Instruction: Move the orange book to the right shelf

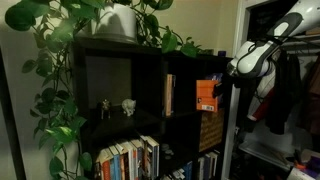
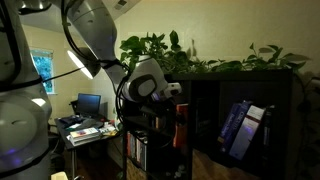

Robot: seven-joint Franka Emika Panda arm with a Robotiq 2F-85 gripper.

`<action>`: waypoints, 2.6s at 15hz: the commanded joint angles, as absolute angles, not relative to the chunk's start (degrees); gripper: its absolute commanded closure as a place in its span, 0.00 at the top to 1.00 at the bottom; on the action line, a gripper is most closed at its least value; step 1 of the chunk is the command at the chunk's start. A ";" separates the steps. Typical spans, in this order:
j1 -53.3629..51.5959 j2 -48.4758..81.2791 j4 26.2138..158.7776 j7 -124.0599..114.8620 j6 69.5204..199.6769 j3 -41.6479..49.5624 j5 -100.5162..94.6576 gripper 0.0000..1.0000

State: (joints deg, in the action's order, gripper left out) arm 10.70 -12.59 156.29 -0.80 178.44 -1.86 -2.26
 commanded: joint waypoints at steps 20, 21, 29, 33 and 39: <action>19.88 -20.08 158.57 -1.97 175.36 -4.97 -4.82 0.10; 20.33 -20.10 158.51 -1.97 175.38 -5.12 -4.82 0.10; 23.63 -19.81 157.78 -2.13 175.49 -6.73 -4.75 0.10; 24.25 -19.55 157.15 -2.08 175.50 -7.37 -4.47 0.10; 25.30 -18.82 155.97 -2.09 175.60 -7.90 -4.56 0.10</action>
